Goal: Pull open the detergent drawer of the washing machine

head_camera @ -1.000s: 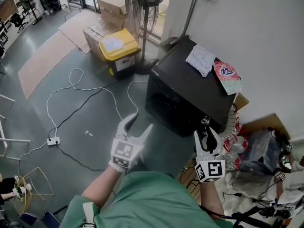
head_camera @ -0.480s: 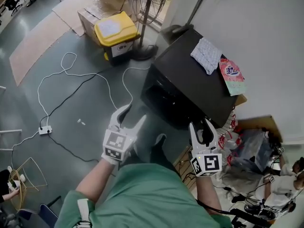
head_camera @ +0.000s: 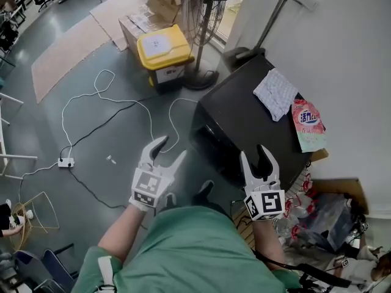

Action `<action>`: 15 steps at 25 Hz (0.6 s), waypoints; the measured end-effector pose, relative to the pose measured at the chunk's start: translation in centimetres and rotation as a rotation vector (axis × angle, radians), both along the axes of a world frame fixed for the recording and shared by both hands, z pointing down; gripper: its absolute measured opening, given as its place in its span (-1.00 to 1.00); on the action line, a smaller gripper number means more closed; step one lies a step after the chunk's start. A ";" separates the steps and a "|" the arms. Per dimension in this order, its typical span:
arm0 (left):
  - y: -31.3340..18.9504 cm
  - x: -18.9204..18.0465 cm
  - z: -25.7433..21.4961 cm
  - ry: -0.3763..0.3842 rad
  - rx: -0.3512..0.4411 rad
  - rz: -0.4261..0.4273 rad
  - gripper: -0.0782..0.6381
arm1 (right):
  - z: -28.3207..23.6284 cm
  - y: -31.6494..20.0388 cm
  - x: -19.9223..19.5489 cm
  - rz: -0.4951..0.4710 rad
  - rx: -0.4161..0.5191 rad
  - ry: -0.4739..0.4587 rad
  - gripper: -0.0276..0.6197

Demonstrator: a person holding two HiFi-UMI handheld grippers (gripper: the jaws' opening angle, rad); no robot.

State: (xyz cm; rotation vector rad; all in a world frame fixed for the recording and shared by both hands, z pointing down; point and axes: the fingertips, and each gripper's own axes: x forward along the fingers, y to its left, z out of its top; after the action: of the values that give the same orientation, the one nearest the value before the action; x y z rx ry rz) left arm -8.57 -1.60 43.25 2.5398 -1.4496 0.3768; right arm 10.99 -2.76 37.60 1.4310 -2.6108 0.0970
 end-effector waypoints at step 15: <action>-6.6 8.1 6.3 0.022 -0.147 0.144 -0.08 | 2.9 -8.8 5.7 -0.109 -0.090 -0.048 -0.33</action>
State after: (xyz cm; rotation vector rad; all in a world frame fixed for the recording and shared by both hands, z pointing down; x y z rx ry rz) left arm -0.49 -8.23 49.53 2.5278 -1.1886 0.4574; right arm 16.68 -11.54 40.47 1.2704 -2.6789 0.2348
